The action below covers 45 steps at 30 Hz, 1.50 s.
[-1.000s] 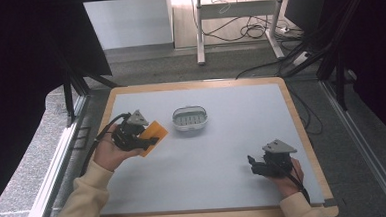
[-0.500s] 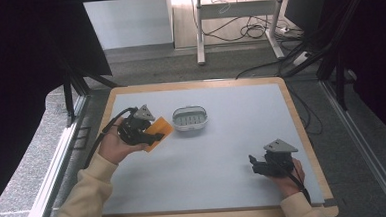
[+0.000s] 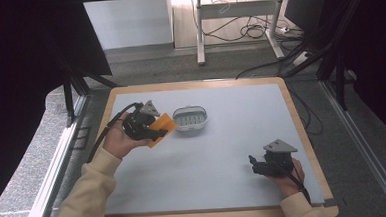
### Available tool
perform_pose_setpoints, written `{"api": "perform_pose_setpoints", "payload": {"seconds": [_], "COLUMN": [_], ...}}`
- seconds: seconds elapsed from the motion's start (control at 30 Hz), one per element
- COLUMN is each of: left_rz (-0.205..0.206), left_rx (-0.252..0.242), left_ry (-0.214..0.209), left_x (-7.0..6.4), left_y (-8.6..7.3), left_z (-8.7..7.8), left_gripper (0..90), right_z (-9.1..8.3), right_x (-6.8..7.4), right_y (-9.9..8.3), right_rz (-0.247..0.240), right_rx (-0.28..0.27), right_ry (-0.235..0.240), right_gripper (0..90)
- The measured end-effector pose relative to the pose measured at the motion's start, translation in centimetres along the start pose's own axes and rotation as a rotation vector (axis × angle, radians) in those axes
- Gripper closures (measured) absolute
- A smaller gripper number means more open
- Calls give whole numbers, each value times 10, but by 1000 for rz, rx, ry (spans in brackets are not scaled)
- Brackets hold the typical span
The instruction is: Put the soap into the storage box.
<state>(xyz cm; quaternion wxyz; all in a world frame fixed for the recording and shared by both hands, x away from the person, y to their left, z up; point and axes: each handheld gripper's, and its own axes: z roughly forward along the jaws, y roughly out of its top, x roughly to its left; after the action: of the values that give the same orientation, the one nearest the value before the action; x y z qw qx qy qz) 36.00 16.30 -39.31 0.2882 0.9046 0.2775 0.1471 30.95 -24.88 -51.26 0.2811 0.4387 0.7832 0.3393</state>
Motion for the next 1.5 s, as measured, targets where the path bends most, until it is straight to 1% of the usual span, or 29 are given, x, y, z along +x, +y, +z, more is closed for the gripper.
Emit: {"api": "perform_pose_setpoints", "payload": {"seconds": [0.13,0.23,0.37,0.43,0.47,0.5,0.73,0.9,1.07,1.1,1.27,1.33,1.37,1.4,1.43,1.5], "left_rz": [0,14,21,22,22,25,26,47,59,61,72,83,98,98,104,110], "left_rx": [-3,3,8,2,2,14,17,21,28,28,18,21,19,19,20,26], "left_ry": [-4,6,10,14,14,6,1,8,17,13,1,3,2,2,-13,-16], "left_x": [2,3,3,3,3,4,7,9,9,9,9,8,8,8,10,10], "left_y": [4,8,12,15,15,18,24,30,35,39,44,46,48,48,49,51], "left_z": [0,1,2,3,3,3,5,8,9,10,12,14,16,16,18,21], "left_gripper": [616,616,616,616,616,616,616,616,616,616,616,616,616,616,616,616], "right_z": [0,0,0,0,0,0,1,1,1,1,1,0,0,0,1,1], "right_x": [0,0,0,0,0,0,0,0,0,0,-1,-1,-1,-1,-1,-1], "right_y": [0,0,0,0,0,0,0,-1,-1,-1,-1,-1,-1,-1,-1,-1], "right_rz": [-2,-1,-5,-5,-5,-3,-3,-3,-4,-5,-4,-4,-5,-5,-6,-7], "right_rx": [2,1,3,4,4,3,5,7,6,6,4,4,4,4,7,7], "right_ry": [0,-2,0,0,0,-3,-2,-2,-2,-2,-4,-5,-5,-5,-4,-3], "right_gripper": [172,172,172,172,172,172,172,172,172,172,172,172,172,172,172,172]}}
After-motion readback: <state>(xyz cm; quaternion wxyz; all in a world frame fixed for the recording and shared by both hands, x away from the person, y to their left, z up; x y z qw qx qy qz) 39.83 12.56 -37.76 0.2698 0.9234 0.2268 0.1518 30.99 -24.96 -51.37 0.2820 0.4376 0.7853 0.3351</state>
